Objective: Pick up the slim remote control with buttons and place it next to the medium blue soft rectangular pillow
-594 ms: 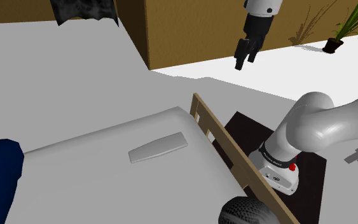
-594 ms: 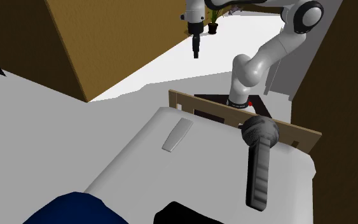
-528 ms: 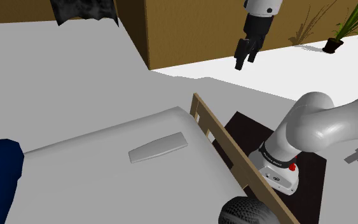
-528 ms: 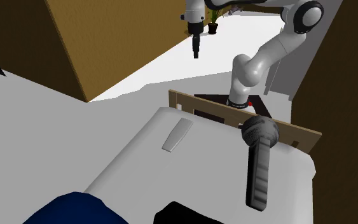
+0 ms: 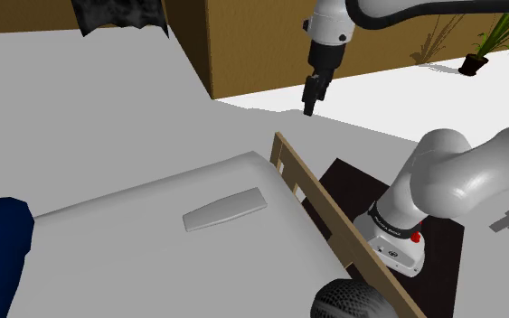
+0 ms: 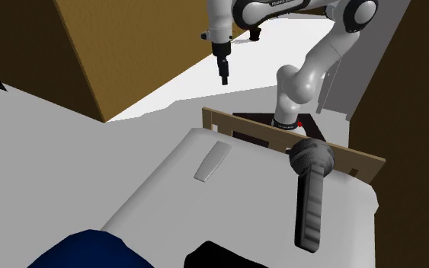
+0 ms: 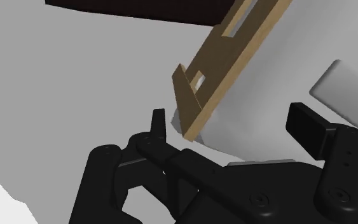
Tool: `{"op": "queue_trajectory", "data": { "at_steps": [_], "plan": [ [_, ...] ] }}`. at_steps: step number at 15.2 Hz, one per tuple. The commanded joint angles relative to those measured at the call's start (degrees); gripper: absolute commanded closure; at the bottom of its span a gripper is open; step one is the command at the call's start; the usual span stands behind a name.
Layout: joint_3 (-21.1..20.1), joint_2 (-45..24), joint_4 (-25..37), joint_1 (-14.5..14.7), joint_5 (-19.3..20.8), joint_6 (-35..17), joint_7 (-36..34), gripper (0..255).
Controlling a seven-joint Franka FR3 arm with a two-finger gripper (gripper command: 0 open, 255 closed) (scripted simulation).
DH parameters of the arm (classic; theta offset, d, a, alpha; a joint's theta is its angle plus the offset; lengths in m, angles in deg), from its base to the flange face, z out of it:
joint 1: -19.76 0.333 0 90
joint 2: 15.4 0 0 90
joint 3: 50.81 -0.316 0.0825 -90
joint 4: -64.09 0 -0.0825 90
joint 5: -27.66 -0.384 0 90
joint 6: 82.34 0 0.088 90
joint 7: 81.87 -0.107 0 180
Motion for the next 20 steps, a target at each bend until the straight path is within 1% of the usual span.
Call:
{"op": "queue_trajectory", "data": {
  "at_steps": [1, 11, 20],
  "plan": [
    [-1.21, -2.56, 0.02, 2.01, -0.69, -3.02, 1.58, 0],
    [-7.03, -16.12, 2.27, 10.48, -2.5, -15.99, 9.69, 0],
    [-13.07, -27.65, 5.7, 16.95, -1.92, -25.62, 15.87, 0]
  ]
}}
